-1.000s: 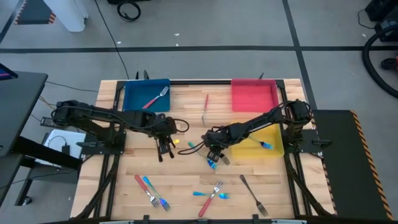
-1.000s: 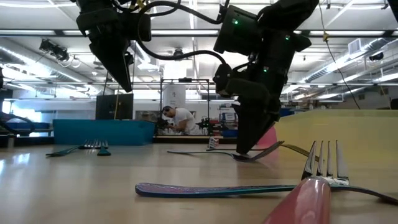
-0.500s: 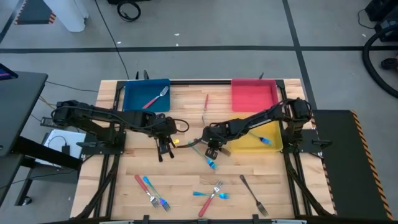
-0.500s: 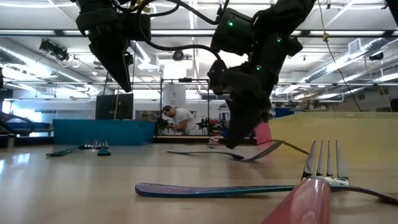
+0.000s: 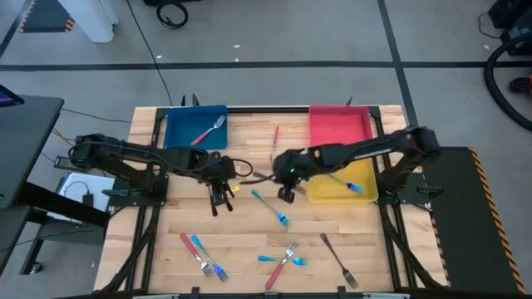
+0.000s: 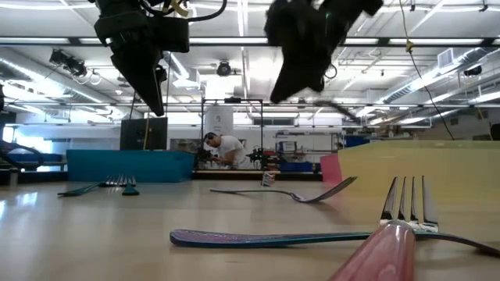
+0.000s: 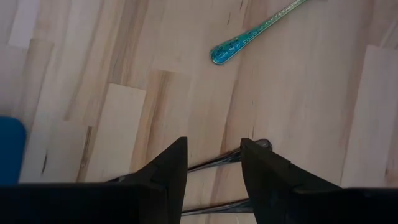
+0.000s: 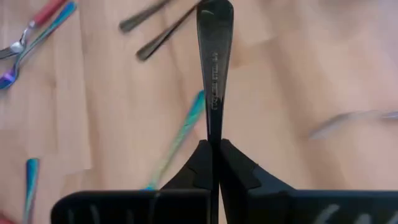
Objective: Sort silverware by color (type)
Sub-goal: Put the center black fork into the red bin
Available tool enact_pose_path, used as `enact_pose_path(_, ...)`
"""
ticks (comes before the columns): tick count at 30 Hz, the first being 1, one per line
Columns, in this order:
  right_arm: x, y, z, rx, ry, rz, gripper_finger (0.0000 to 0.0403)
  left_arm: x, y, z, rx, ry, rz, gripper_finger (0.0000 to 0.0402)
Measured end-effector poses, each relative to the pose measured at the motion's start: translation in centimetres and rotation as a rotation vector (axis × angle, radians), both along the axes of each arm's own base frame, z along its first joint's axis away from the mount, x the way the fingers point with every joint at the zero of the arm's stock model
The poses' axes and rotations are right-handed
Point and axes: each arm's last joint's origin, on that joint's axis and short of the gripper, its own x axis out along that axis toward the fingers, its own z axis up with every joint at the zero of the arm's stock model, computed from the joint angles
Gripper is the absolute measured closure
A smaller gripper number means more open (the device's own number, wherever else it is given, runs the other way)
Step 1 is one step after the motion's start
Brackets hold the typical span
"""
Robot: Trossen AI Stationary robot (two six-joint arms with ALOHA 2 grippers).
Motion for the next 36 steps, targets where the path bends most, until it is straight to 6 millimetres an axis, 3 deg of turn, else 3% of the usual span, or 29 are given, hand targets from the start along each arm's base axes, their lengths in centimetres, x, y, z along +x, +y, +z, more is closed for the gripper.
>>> enact_pose_path(7, -5.0, -3.2, 5.3, -0.287, 0.024, -0.152, 0.039, 0.0, 0.0, 0.0, 0.001, 0.001, -0.001, 0.0256)
enact_pose_path(14, -9.1, -8.3, 6.5, -0.435, 0.201, -0.347, 0.0389, 0.0, 0.0, 0.0, 0.021, 0.002, -0.044, 0.0256)
enact_pose_path(25, -14.0, -16.3, 1.5, -0.474, 0.516, -0.392, 0.0388, 0.1, 0.0, 0.0, 0.019, -0.008, -0.04, 0.0256)
enact_pose_path(31, -16.1, -18.5, -1.3, -0.412, 0.53, -0.398, 0.0387, 0.1, 0.0, 0.1, 0.018, -0.009, -0.038, 0.0256)
enact_pose_path(36, -17.0, -19.1, -2.5, -0.366, 0.515, -0.379, 0.0378, 0.2, 0.0, 0.1, 0.018, -0.023, -0.035, 0.0256)
